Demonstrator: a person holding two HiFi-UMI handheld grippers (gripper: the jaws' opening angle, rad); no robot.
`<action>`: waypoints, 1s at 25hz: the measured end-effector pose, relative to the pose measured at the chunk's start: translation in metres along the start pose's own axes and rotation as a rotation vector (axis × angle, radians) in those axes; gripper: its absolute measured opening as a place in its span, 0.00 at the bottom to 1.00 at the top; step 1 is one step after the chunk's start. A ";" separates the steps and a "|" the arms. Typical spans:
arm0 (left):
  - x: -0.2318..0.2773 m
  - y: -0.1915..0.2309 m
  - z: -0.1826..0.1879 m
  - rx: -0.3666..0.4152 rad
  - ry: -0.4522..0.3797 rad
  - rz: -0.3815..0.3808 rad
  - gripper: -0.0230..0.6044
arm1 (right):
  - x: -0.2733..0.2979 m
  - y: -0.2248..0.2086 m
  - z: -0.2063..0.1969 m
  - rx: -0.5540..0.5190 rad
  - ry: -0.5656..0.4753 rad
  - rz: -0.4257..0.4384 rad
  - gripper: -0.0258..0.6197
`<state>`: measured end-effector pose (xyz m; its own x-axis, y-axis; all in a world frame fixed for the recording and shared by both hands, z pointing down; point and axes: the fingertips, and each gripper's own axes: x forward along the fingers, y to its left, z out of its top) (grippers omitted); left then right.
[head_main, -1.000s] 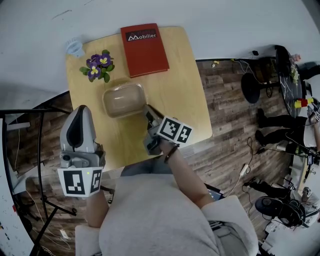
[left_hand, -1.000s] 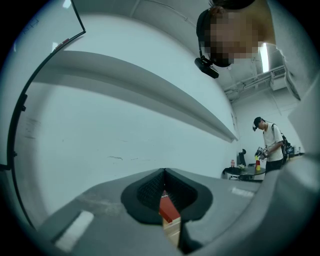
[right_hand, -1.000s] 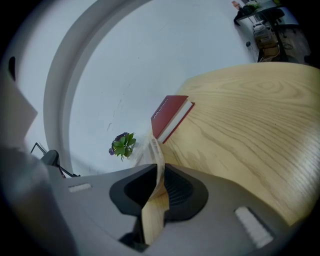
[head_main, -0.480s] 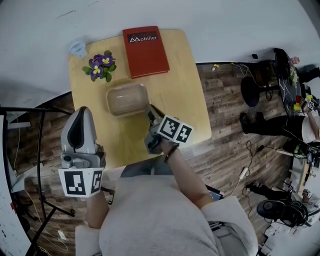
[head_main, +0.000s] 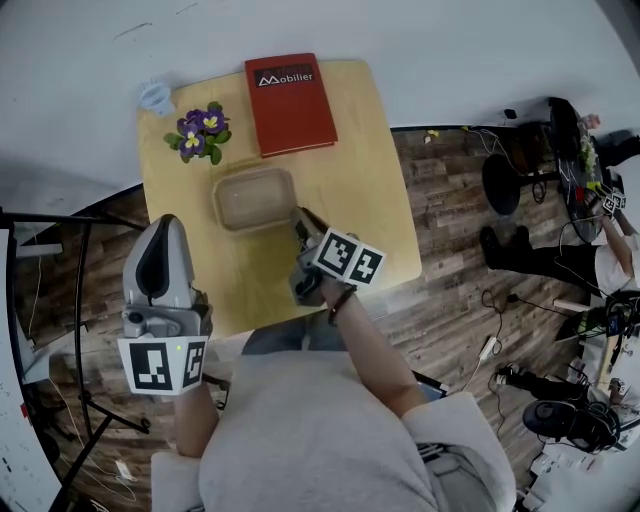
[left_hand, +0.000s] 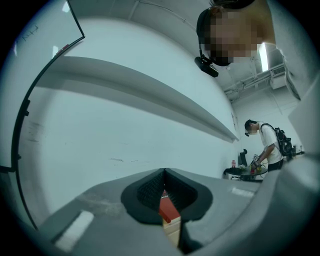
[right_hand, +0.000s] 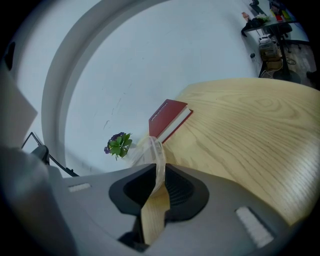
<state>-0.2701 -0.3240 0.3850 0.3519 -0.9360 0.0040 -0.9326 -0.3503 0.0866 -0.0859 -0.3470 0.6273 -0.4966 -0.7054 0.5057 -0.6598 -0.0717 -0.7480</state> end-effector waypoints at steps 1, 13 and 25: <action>0.000 -0.001 0.000 0.001 0.000 -0.001 0.04 | 0.000 0.000 0.001 0.000 -0.002 0.002 0.13; 0.001 -0.013 0.007 0.007 -0.016 -0.010 0.04 | -0.015 0.020 0.021 -0.108 -0.041 0.041 0.11; -0.012 -0.027 0.027 0.019 -0.056 0.024 0.04 | -0.040 0.061 0.052 -0.312 -0.100 0.097 0.10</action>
<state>-0.2516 -0.3040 0.3555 0.3251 -0.9444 -0.0497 -0.9422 -0.3279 0.0682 -0.0773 -0.3603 0.5390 -0.5180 -0.7654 0.3818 -0.7602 0.2074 -0.6157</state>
